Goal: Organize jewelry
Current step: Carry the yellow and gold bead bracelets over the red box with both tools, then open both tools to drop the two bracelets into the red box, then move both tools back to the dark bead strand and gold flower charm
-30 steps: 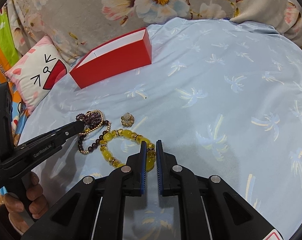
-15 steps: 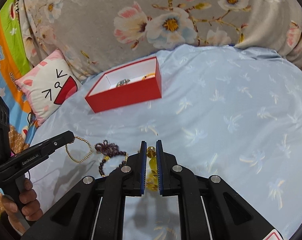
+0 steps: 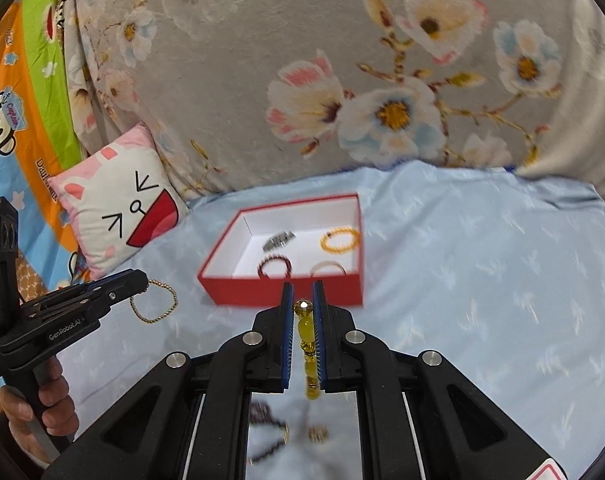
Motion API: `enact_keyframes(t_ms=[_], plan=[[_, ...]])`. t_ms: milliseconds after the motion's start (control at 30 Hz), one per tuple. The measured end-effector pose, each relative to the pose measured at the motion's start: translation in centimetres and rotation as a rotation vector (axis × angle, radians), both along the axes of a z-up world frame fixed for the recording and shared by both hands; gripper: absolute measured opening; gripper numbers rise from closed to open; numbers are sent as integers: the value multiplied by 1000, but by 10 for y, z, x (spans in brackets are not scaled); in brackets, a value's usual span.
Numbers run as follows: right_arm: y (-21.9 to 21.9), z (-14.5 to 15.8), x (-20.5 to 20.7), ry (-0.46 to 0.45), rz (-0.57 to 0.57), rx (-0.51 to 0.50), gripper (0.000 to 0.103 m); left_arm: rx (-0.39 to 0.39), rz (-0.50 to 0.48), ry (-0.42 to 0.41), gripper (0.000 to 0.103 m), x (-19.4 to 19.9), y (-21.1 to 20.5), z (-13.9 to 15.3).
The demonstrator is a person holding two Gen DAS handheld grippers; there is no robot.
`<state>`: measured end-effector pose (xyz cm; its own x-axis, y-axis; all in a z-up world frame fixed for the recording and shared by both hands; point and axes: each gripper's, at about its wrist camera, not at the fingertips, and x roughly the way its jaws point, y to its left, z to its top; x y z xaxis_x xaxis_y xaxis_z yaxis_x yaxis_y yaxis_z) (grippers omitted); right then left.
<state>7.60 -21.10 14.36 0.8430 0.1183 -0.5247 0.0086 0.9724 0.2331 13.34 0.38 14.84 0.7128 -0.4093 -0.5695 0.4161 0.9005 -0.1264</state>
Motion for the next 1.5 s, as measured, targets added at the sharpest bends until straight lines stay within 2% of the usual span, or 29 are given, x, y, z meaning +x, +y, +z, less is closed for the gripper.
enact_keyframes(t_ms=[167,333,533,767,1000,1133,1167,1200,1267,1500], plan=[[4,10,64,3,30,20,9,3,19,-7,18,54,-4,9],[8,1,126,30,43,55,9,-2,22,-4,18,105,-15,3],[18,-26,192,90,46,61,9,26,19,49,18,159,-34,-22],[29,-60,244,174,59,64,9,49,23,121,18,198,-45,-54],[26,-91,260,250,30,14,9,99,67,166,19,223,-50,-85],[18,-99,257,252,12,2,13,91,95,165,19,227,-44,-93],[17,-98,256,249,9,-3,17,90,103,156,24,226,-42,-93],[16,-97,254,242,5,-5,22,90,116,148,38,226,-41,-92],[13,-91,248,219,2,0,28,75,130,120,49,223,-38,-86],[7,-64,213,148,-5,2,31,84,157,66,49,201,-31,-67]])
